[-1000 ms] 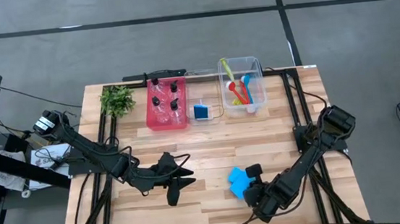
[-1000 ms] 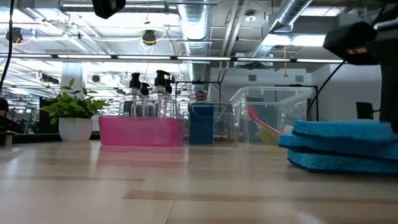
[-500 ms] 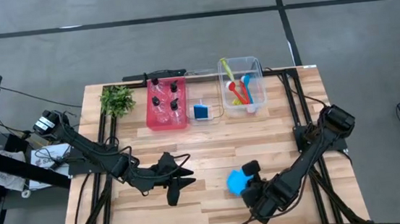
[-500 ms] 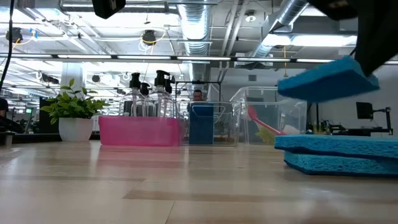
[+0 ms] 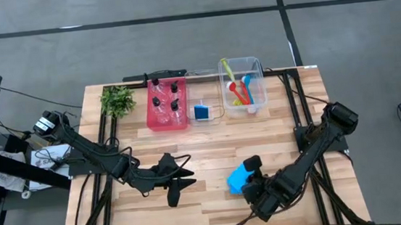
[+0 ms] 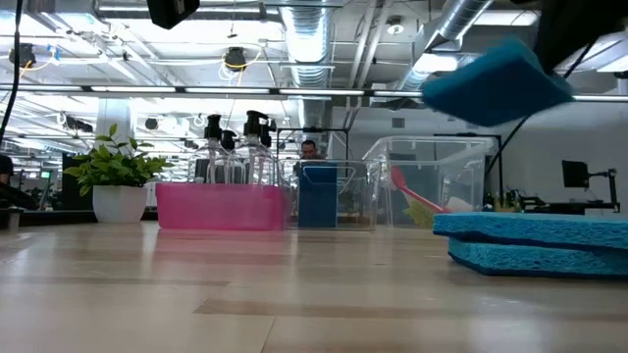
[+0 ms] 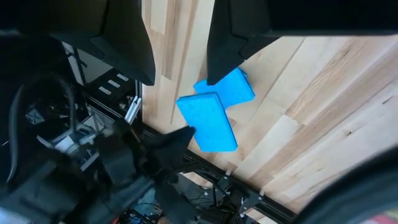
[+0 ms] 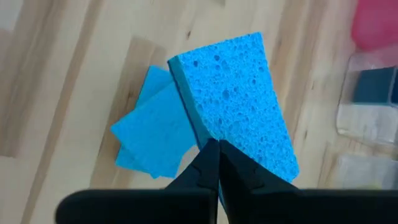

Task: Pick & Place Kitchen Sink Supplies
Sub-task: Put the blue sponge into the transparent bin

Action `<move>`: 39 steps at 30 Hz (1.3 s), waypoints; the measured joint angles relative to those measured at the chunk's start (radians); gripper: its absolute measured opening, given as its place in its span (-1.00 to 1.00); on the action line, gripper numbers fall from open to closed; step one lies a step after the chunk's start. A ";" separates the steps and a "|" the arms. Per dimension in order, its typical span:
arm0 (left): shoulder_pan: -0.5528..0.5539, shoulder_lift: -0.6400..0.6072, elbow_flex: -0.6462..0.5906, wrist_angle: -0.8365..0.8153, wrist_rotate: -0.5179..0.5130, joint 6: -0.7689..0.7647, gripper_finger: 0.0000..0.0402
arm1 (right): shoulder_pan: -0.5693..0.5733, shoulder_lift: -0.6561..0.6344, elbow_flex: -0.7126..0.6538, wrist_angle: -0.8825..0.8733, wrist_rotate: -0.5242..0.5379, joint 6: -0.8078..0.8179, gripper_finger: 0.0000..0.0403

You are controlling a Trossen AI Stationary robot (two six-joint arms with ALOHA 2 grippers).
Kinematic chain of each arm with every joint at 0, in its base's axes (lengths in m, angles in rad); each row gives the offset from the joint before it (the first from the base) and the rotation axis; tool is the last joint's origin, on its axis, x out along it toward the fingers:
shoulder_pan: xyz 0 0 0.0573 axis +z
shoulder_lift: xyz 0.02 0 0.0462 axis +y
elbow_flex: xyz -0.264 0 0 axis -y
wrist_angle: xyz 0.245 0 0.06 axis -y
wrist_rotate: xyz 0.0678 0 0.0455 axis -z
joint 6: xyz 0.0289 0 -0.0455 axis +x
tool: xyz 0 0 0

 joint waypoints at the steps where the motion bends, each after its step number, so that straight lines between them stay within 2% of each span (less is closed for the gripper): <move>1: 0.000 0.000 0.000 0.000 0.000 0.006 -0.28 | -0.009 -0.014 0.000 0.005 0.000 -0.006 -1.00; 5: 0.000 0.000 0.000 0.000 0.000 0.043 -0.28 | -0.052 -0.090 0.000 0.085 -0.014 -0.051 -1.00; 14: 0.000 0.000 0.000 0.000 0.000 0.173 -0.28 | -0.167 -0.199 0.002 0.361 -0.239 -0.176 -1.00; 23: 0.010 0.000 0.000 -0.008 -0.001 0.311 -0.28 | -0.217 -0.182 0.001 0.374 -0.347 -0.182 -1.00; 31: 0.005 0.000 0.000 -0.017 0.030 0.508 -0.27 | -0.244 -0.180 0.001 0.411 -0.382 -0.179 -1.00; 39: -0.002 0.000 0.000 -0.015 0.031 0.728 -0.11 | -0.293 -0.179 0.001 0.423 -0.456 -0.149 -1.00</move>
